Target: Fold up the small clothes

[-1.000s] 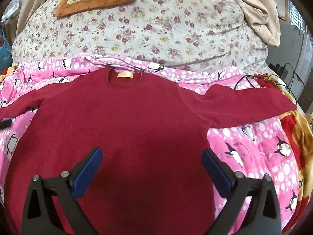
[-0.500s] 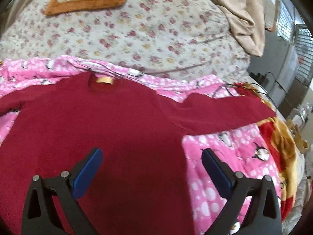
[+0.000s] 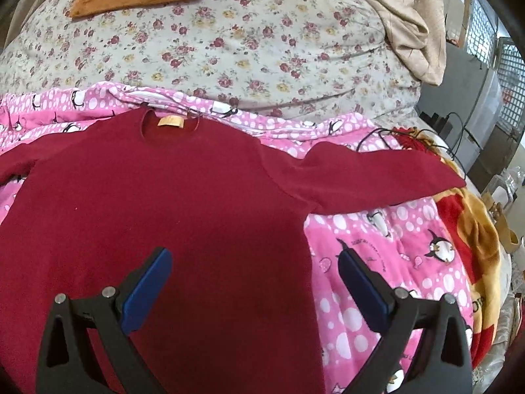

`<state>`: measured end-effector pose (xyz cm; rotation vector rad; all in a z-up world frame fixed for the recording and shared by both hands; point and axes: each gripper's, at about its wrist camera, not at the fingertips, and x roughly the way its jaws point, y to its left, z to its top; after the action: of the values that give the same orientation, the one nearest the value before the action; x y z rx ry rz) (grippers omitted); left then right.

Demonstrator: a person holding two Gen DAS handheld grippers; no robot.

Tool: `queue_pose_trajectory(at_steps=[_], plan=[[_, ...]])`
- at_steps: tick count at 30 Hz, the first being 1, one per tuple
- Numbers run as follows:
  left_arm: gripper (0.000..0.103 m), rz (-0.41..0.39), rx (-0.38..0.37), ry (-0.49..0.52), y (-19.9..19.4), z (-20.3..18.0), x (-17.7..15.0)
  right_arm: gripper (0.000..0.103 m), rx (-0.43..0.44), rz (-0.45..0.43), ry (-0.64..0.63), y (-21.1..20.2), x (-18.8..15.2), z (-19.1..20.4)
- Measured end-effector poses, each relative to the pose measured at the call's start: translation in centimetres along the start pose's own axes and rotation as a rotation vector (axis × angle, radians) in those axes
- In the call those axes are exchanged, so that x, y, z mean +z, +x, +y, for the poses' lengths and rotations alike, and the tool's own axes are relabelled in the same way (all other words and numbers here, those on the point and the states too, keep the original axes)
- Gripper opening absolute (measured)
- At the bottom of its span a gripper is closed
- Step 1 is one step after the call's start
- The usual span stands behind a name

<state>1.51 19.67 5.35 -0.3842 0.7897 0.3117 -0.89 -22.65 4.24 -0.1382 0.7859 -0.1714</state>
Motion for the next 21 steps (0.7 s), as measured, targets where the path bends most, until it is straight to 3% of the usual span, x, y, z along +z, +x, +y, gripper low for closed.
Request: queue_pose_trajectory(at_steps=[21], plan=[[0.074,0.002,0.002,0.003,0.0,-0.1,-0.1,0.103,0.07,0.106,0.069,1.9,-0.9,-0.9]])
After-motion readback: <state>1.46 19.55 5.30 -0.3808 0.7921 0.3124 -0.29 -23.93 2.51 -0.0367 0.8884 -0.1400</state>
